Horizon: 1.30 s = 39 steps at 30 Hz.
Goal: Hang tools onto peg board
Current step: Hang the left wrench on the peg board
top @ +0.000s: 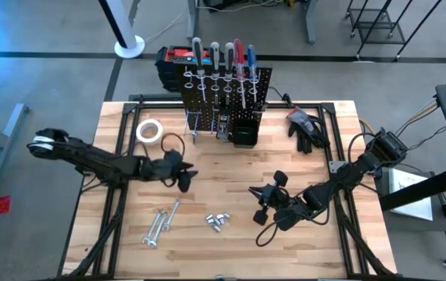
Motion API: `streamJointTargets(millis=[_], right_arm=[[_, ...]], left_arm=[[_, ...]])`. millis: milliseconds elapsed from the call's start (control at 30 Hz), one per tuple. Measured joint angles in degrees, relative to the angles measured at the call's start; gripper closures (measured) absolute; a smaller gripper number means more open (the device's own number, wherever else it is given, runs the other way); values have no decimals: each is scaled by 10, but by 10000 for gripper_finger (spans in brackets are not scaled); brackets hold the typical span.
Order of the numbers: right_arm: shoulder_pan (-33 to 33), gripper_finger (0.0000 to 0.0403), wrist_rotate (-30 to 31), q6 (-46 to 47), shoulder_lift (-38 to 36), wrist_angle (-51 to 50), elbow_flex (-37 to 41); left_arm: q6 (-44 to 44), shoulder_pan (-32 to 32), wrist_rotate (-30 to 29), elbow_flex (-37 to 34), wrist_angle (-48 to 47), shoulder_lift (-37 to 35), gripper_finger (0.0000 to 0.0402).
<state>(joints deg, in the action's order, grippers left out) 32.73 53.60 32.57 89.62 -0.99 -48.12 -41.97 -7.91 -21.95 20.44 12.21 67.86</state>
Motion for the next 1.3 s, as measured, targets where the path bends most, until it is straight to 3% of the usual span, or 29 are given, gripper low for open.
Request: streamJointTargets(millis=[267, 367, 533, 800, 1300], right_arm=[[0, 385, -1, 7, 0, 0, 0], [0, 384, -1, 8, 0, 1, 0], [0, 384, -1, 8, 0, 2, 0], [1, 384, -13, 9, 0, 3, 0], [1, 384, -15, 9, 0, 12, 0]], left_arm=[[-196, -170, -86, 107, -332, 4, 217], [-277, -228, -100, 133, -387, 12, 217], [-320, -267, -102, 139, -398, 47, 217], [-309, -262, -56, 132, -393, 116, 238], [-301, -243, -61, 109, -355, 160, 250]])
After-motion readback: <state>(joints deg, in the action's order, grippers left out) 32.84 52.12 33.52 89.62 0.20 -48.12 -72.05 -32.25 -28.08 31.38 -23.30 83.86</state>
